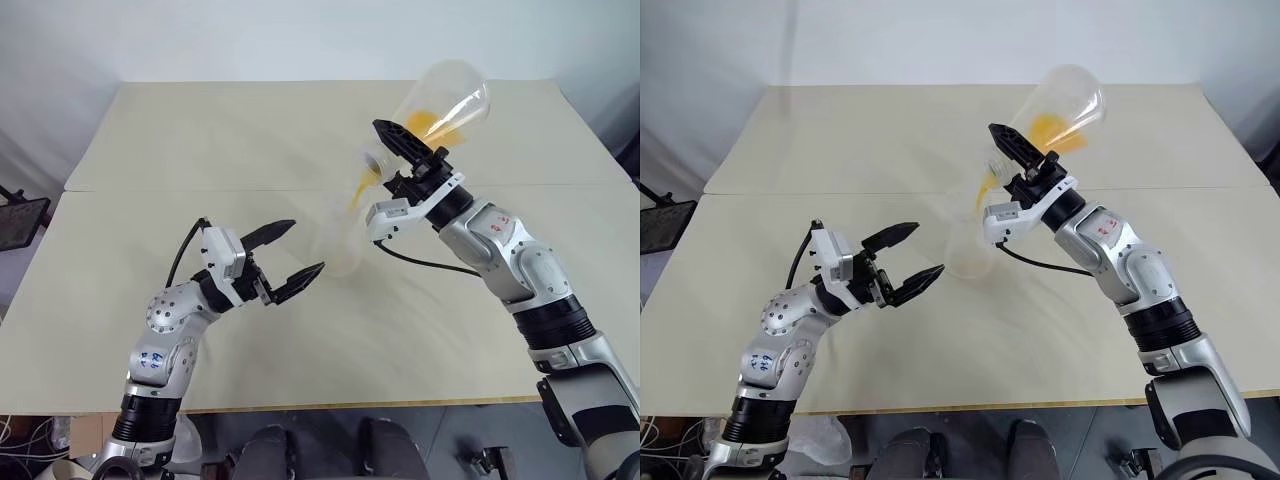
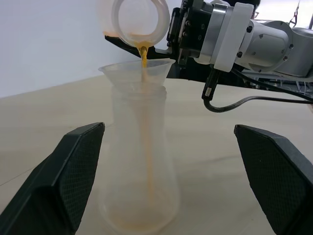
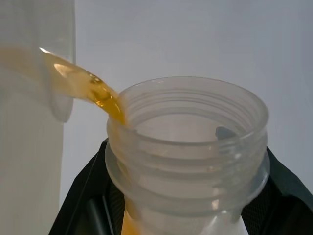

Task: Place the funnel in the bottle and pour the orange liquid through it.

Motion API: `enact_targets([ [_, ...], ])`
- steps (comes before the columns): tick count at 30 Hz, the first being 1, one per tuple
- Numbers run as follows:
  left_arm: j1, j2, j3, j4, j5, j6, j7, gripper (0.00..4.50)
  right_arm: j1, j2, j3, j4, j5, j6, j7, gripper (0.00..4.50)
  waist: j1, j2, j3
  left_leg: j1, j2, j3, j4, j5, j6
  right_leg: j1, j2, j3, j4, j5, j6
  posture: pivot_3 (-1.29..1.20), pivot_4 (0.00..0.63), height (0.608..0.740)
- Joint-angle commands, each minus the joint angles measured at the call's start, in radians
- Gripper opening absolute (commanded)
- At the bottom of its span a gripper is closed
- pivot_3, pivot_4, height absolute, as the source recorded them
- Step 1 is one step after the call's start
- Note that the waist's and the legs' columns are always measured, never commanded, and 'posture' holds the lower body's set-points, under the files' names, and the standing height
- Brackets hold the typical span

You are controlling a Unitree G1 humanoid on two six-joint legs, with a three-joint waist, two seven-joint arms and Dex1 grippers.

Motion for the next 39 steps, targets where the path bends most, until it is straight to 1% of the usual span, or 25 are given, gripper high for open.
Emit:
enact_targets([
  [1,0.006,-0.004,0.002,-0.046,0.0,-0.019,0.003,4.5,-0.031,0.003,-0.015,-0.023,-0.003,-0.005,-0.029,2.47,0.0,0.0,0.0,0.0,0.0,0.0,0.0,0.0,0.0,0.0,0.0,0.0,0.0,0.0,0.0,0.0,0.15,0.74],
  [23,0.032,-0.029,-0.003,-0.058,0.011,-0.035,0.029,4.5,-0.047,0.004,-0.012,-0.035,-0.028,-0.04,-0.043,2.47,0.0,0.0,0.0,0.0,0.0,0.0,0.0,0.0,0.0,0.0,0.0,0.0,0.0,0.0,0.0,0.0,0.15,0.74],
  [39,0.063,-0.055,0.005,-0.084,-0.028,-0.06,0.02,4.5,-0.048,0.015,-0.01,-0.035,-0.037,-0.049,-0.052,2.47,0.0,0.0,0.0,0.0,0.0,0.0,0.0,0.0,0.0,0.0,0.0,0.0,0.0,0.0,0.0,0.0,0.15,0.74],
])
